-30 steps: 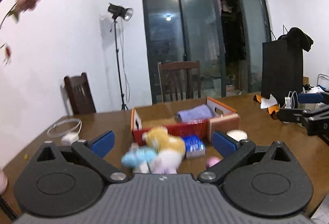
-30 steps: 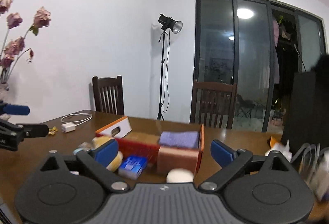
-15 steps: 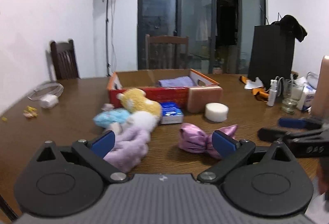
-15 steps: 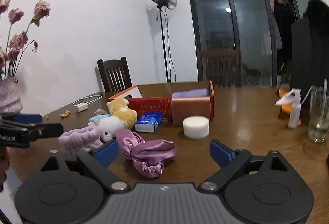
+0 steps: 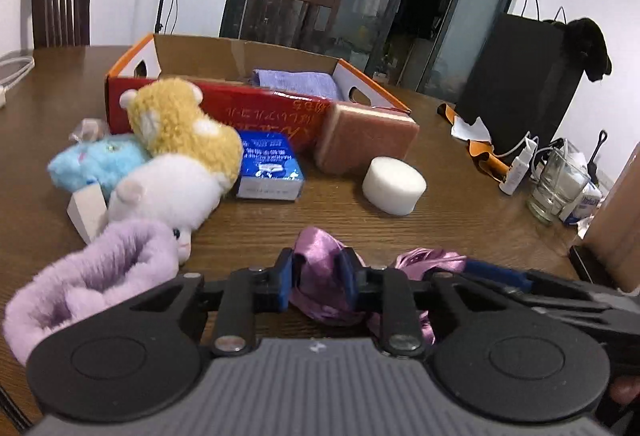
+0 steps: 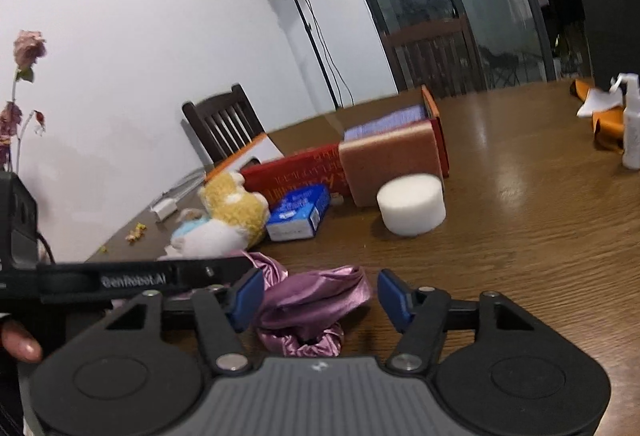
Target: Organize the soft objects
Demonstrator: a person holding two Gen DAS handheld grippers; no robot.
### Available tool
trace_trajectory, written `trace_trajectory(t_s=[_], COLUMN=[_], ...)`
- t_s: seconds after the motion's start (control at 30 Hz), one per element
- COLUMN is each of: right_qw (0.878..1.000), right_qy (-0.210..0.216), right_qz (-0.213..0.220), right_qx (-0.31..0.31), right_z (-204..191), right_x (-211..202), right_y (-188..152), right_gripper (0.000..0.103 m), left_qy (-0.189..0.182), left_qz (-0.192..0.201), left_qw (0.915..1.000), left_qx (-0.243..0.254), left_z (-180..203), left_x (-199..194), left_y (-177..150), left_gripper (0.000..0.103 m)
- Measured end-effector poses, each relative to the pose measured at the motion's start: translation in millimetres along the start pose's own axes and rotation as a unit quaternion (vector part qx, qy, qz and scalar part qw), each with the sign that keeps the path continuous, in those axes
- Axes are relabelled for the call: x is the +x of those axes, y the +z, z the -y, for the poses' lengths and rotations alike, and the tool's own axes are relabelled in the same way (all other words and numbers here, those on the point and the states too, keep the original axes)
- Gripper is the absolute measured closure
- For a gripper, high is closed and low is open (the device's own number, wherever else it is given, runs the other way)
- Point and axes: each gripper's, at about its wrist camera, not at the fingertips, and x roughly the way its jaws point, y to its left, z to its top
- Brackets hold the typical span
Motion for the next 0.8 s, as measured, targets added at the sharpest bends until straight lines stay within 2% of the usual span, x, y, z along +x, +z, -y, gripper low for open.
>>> trace_trajectory(t_s=[0.13,0.2,0.23,0.27,0.37,0.5,0.67,0.8], right_qw=[1.0,0.999,0.999,0.999,0.999,0.998,0.991,0.992], right_qy=[0.013,0.027,0.034,0.04,0.034,0.048,0.068,0.067], right_qz=[-0.017,-0.022,-0.024,-0.028,-0.029,-0.003,0.045,0.043], right_qx=[0.011,0.013,0.017,0.019,-0.011,-0.041,-0.102,-0.098], right_z=[4,6,7,7,-4,-14,-21,-10], right_x=[13,16,17,18,19,13,27,72], right_y=[-3,-1,0,1,8,41,119,182], right_gripper=[0.055,0.07,0.083,0.09,0.095,0.096,0.096,0.096], left_qy=[-0.009,-0.015,-0.019,-0.021,-0.032,-0.049,-0.062,-0.036], left_qz=[-0.002,-0.003,-0.004,-0.004,-0.001,0.036,0.063,0.074], left_qw=[0.9999,0.9998,0.9997,0.9997,0.9993,0.9981,0.9961,0.9966], left_qx=[-0.013,-0.015,-0.015,-0.013,-0.018,-0.006,-0.002,0.008], left_z=[-8,-10,-9,-9,-7,-4,-10,-16], left_x=[-1,-1,-1,-2,-8,-26,-17,19], left_y=[-5,-7,-6,-5,5,37,118,175], left_gripper=[0.079,0.079,0.082,0.085,0.088,0.088,0.088,0.088])
